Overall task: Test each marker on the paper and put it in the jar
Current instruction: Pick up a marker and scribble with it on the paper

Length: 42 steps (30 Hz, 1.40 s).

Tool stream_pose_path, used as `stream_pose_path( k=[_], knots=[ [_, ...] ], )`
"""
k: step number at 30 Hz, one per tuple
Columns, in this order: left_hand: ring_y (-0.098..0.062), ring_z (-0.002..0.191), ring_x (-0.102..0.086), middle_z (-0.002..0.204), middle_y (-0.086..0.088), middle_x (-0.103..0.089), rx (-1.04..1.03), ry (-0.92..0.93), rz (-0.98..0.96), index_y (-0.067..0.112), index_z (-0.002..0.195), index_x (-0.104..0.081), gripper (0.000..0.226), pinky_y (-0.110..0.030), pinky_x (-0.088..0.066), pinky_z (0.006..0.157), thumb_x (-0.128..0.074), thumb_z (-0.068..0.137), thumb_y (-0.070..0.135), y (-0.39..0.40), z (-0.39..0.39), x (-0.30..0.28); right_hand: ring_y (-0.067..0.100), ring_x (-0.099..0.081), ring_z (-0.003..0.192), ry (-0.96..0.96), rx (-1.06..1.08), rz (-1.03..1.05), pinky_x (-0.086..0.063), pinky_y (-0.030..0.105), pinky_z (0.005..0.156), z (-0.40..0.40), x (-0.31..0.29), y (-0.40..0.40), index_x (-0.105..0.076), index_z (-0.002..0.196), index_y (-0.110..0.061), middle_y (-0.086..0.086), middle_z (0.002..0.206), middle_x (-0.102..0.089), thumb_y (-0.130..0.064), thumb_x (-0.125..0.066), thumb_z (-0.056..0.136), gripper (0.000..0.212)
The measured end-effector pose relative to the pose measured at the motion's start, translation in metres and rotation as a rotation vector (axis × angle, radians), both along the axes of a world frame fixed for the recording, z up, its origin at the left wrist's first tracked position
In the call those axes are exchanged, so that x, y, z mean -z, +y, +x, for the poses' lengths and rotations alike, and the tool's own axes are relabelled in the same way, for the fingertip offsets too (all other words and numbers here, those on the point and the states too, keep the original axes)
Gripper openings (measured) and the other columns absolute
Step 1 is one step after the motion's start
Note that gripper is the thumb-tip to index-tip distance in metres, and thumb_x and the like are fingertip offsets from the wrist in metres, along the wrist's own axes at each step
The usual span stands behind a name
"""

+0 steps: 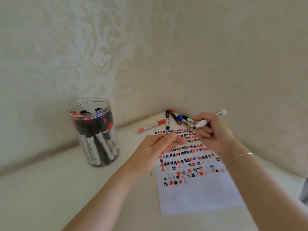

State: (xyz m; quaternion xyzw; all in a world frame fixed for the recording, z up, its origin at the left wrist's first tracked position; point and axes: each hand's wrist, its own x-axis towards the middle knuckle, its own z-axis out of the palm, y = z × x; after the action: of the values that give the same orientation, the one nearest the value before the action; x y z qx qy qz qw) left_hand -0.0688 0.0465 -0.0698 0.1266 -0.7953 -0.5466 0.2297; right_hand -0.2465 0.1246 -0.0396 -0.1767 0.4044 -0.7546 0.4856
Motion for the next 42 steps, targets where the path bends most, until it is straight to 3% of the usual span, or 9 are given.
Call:
stream_pose_path(
  k=[3,7,10,15,19,26,31,39,42],
  knots=[
    [-0.029,0.112,-0.060,0.096,-0.014,-0.062,-0.014,-0.059,-0.056,0.043,0.107,-0.069,0.042,-0.039,-0.044,0.105,-0.042,0.087,0.068,-0.010,0.006,0.005,0.005,-0.023,0.030,0.109,0.072,0.037,-0.020,0.014,0.030,-0.019,0.000,0.007,-0.039,0.055,-0.012,-0.003,0.040,-0.030,0.002,-0.052,0.084,0.035],
    [-0.017,0.082,-0.063,0.085,-0.004,-0.067,-0.132,-0.238,-0.188,0.014,0.095,-0.067,0.054,-0.040,-0.051,0.089,-0.041,0.086,0.060,-0.013,-0.005,0.006,0.010,-0.042,0.039,0.321,0.029,0.197,-0.036,0.016,0.037,-0.002,0.009,0.008,-0.051,0.073,-0.005,0.003,0.053,-0.052,-0.005,-0.063,0.086,0.018],
    [-0.015,0.073,-0.059,0.084,-0.002,-0.064,-0.171,-0.373,-0.300,0.015,0.089,-0.058,0.032,-0.032,-0.048,0.070,-0.044,0.098,0.042,-0.018,-0.019,0.018,0.017,-0.051,0.044,0.357,0.026,0.278,-0.046,0.022,0.041,0.013,0.023,0.014,-0.055,0.081,-0.002,0.010,0.061,-0.058,-0.008,-0.068,0.084,0.014],
    [-0.009,0.064,-0.052,0.077,0.007,-0.058,-0.169,-0.510,-0.452,0.021,0.087,-0.055,0.018,-0.022,-0.039,0.057,-0.045,0.099,0.030,-0.023,-0.033,0.037,0.013,-0.050,0.036,0.621,0.190,0.528,-0.040,0.024,0.042,0.035,0.058,0.029,-0.054,0.067,-0.008,0.003,0.047,-0.058,-0.005,-0.066,0.081,0.019],
    [-0.008,0.058,-0.050,0.068,0.010,-0.056,-0.197,-0.472,-0.507,0.028,0.074,-0.049,0.026,-0.024,-0.039,0.056,-0.047,0.097,0.038,-0.025,-0.035,0.048,-0.003,-0.047,0.034,0.757,0.339,0.540,-0.034,0.011,0.034,0.044,0.068,0.037,-0.046,0.058,-0.015,-0.006,0.051,-0.055,0.000,-0.060,0.079,0.030],
    [-0.008,0.059,-0.053,0.069,0.009,-0.059,-0.222,-0.411,-0.505,0.026,0.077,-0.052,0.025,-0.024,-0.039,0.056,-0.048,0.096,0.041,-0.026,-0.032,0.056,0.006,-0.057,0.050,0.845,0.333,0.556,-0.044,0.013,0.040,0.048,0.071,0.038,-0.061,0.072,-0.005,-0.004,0.064,-0.063,-0.002,-0.063,0.080,0.009],
    [-0.008,0.059,-0.052,0.069,0.009,-0.058,-0.227,-0.399,-0.508,0.022,0.079,-0.054,0.025,-0.024,-0.039,0.056,-0.049,0.096,0.039,-0.025,-0.031,0.057,0.038,-0.059,0.063,0.914,0.383,0.546,-0.048,0.033,0.048,0.049,0.075,0.036,-0.054,0.078,0.013,0.024,0.073,-0.064,0.000,-0.062,0.079,0.016],
    [-0.008,0.060,-0.053,0.071,0.009,-0.060,-0.237,-0.401,-0.520,0.022,0.084,-0.056,0.022,-0.022,-0.037,0.055,-0.049,0.097,0.039,-0.025,-0.032,0.059,0.010,-0.048,0.048,0.869,0.329,0.540,-0.040,0.019,0.042,0.046,0.075,0.037,-0.042,0.058,-0.011,0.002,0.057,-0.053,0.001,-0.063,0.078,0.031],
    [-0.007,0.060,-0.052,0.071,0.010,-0.059,-0.230,-0.403,-0.513,0.022,0.084,-0.056,0.022,-0.022,-0.037,0.056,-0.049,0.097,0.039,-0.025,-0.031,0.059,0.018,-0.042,0.046,0.937,0.326,0.546,-0.036,0.023,0.041,0.047,0.078,0.036,-0.040,0.059,-0.006,0.009,0.054,-0.045,0.001,-0.063,0.078,0.030]
  ],
)
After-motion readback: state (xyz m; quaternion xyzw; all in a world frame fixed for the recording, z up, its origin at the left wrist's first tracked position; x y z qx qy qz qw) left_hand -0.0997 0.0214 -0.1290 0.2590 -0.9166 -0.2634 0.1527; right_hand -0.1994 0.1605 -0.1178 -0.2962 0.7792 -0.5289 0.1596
